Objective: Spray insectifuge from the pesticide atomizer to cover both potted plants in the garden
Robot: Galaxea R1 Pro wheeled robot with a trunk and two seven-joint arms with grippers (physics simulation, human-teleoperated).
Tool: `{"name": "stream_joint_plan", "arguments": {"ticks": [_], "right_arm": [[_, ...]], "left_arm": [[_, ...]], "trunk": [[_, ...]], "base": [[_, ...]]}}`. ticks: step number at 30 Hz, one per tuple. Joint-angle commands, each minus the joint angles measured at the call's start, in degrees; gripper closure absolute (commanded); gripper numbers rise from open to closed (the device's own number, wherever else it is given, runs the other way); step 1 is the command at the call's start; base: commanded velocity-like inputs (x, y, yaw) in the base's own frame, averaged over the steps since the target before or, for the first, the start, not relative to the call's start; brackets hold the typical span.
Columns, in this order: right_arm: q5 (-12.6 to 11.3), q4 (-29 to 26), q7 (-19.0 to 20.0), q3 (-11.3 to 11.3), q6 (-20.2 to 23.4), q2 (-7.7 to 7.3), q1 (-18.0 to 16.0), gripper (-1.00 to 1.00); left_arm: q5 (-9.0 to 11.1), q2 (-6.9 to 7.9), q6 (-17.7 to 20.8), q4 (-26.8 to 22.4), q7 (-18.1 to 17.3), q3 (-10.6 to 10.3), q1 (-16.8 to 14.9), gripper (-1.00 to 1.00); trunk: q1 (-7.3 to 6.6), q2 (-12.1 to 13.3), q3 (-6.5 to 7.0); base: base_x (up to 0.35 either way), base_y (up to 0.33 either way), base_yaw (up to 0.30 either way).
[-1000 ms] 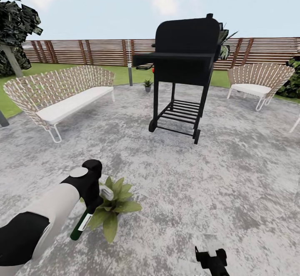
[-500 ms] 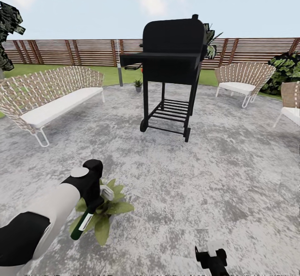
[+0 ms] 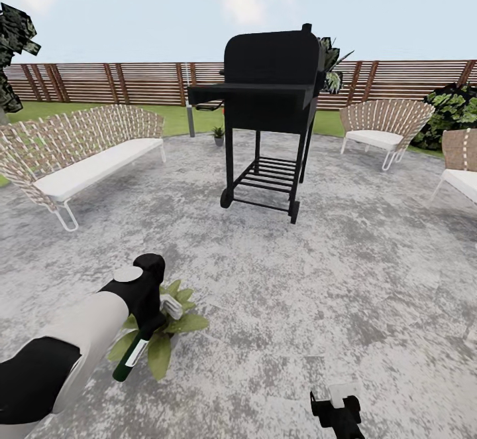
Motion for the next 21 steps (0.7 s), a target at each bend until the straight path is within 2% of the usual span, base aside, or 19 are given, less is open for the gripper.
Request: {"name": "stream_joint_plan", "arguments": {"ticks": [1, 6, 11, 14, 21], "right_arm": [[0.1, 0.0, -0.5, 0.5, 0.0, -0.03, 0.0, -1.0], [0.1, 0.0, -0.5, 0.5, 0.0, -0.03, 0.0, -1.0], [0.1, 0.0, -0.5, 0.5, 0.0, -0.03, 0.0, -1.0], [0.1, 0.0, -0.5, 0.5, 0.0, -0.03, 0.0, -1.0], [0.1, 0.0, -0.5, 0.5, 0.0, -0.03, 0.0, -1.0]], "left_arm": [[-0.4, 0.04, 0.6, -0.1, -0.6, -0.3, 0.0, 1.0], [-0.4, 0.72, 0.6, 0.1, -0.6, -0.2, 0.1, 1.0], [-0.4, 0.5, 0.6, -0.1, -0.6, -0.3, 0.2, 1.0], [-0.4, 0.58, 0.6, -0.1, -0.6, -0.1, 0.2, 1.0], [-0.4, 0.67, 0.6, 0.2, -0.6, 0.2, 0.2, 1.0]], "trunk": [[-0.01, 0.0, -0.05], [-0.01, 0.0, -0.05], [-0.01, 0.0, -0.05], [-0.01, 0.0, -0.05], [-0.01, 0.0, -0.05]], "base": [[0.0, 0.0, 0.0], [-0.028, 0.0, 0.0], [-0.263, 0.018, 0.0], [-0.218, 0.179, 0.0], [-0.054, 0.264, 0.0]]}}
